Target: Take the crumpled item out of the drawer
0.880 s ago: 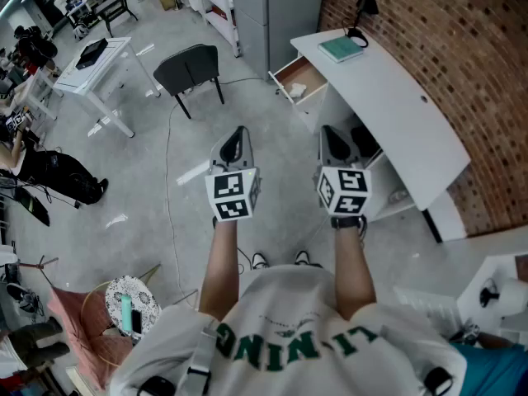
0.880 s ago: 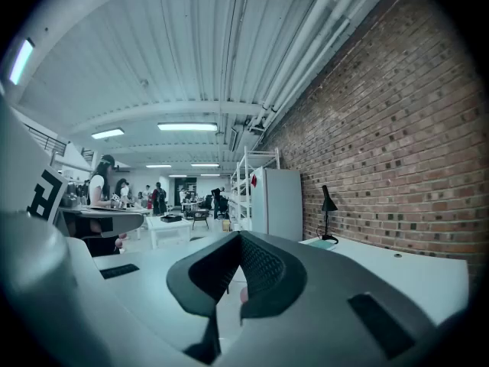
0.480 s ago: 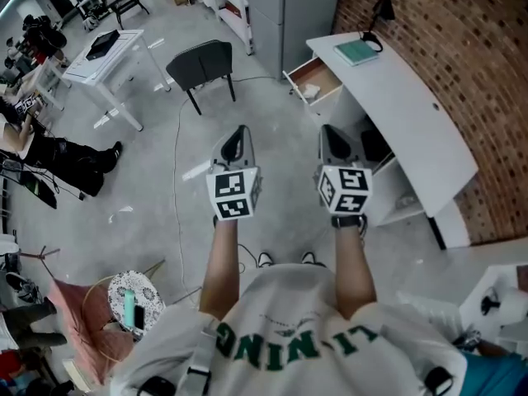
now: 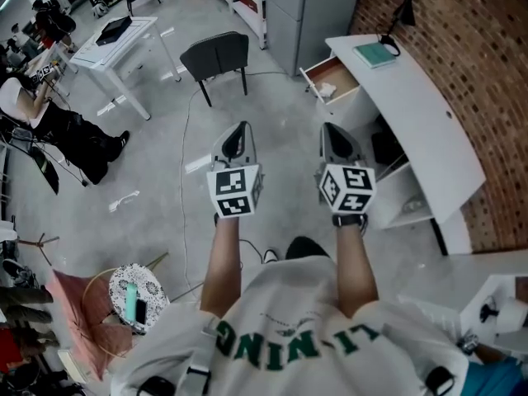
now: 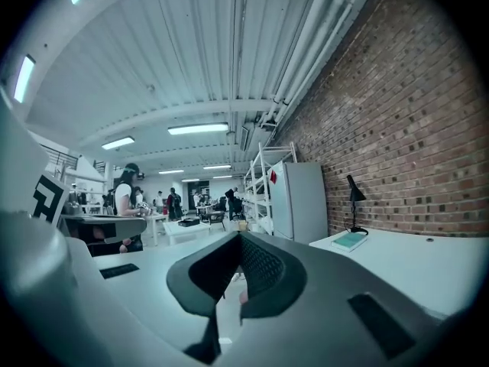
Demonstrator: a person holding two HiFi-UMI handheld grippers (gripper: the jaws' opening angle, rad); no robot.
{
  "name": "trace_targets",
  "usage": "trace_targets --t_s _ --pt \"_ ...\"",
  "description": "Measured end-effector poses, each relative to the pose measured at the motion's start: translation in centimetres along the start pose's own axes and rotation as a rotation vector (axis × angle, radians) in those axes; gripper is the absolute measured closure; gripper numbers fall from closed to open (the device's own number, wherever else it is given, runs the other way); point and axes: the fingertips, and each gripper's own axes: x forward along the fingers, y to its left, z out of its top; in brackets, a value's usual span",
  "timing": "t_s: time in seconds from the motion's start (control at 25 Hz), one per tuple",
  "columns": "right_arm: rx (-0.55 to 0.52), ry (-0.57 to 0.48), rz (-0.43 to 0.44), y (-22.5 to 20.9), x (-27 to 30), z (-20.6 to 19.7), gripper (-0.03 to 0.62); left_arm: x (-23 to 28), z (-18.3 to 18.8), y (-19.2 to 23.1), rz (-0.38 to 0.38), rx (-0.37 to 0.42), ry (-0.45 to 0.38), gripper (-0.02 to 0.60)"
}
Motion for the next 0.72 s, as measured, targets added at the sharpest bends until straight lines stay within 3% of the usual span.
trace_targets --t_s 0.36,0.56,0.72 --pt "0.007 0.017 -0.012 -1.3 6.4 -0.7 0.595 5.9 -0.3 2.8 0.0 -0.011 -0.001 0.589" --pt "0.037 0.001 -0.027 -6.1 12.8 -0.3 0.595 13.6 -0.1 2.1 -0.02 0.008 -0.001 0.589" --pt "0.034 -0.015 -0.017 -9.7 18.9 1.6 0.595 20.8 2.4 1.9 -0.029 -0.008 -0.017 0.589"
